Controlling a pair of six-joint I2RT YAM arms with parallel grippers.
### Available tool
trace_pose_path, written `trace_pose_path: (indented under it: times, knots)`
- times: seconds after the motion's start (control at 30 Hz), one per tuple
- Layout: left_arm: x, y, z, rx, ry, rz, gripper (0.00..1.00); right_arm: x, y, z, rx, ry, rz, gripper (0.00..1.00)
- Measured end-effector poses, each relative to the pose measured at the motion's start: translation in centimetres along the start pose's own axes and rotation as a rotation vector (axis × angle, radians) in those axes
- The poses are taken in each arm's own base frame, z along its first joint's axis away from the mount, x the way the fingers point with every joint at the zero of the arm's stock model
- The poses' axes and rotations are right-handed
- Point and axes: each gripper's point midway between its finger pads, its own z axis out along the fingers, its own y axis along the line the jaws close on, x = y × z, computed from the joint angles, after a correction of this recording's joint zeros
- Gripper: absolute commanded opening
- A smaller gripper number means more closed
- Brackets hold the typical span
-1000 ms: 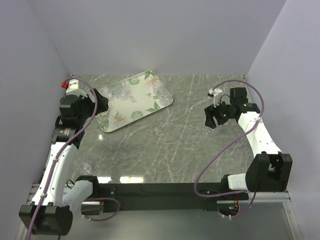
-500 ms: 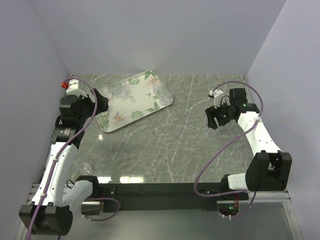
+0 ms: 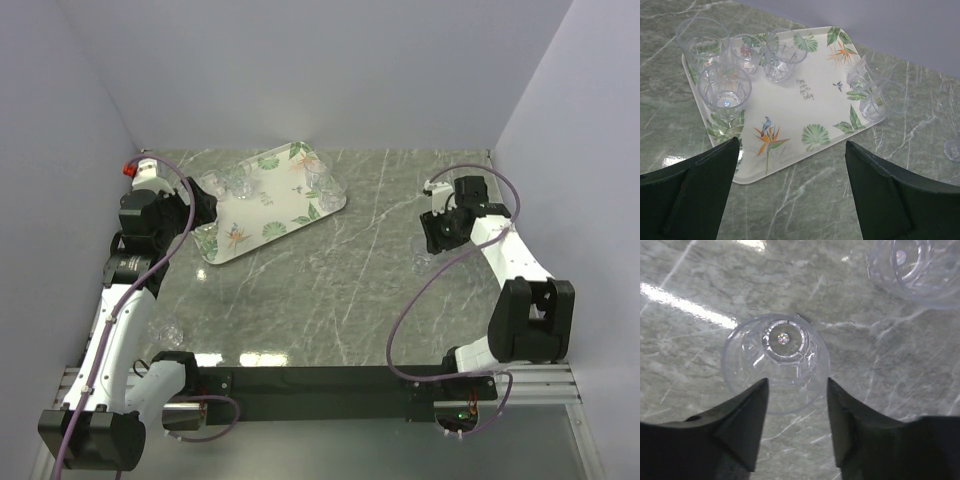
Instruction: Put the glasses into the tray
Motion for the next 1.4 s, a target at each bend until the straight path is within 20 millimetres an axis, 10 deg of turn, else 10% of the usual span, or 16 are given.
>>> trace_pose_path:
  times: [0.57,0.8,1.4]
  knots:
    - [0.0,0.0,0.0,0.001,0.000,0.000,0.92,0.9,-1.4,2.6,0.014,0.070,0.087,0.31]
    - [0.1,-0.5,0.0,0.031,0.009,0.000,0.93,0.8,-1.0,2.7,-0.006,0.064,0.092,0.02]
    - [5.9,-11.3,-0.5,0.582,0.255,-0.146,0.99,-4.4,3.4,-1.3,-0.052,-0.118,-0.020,0.00]
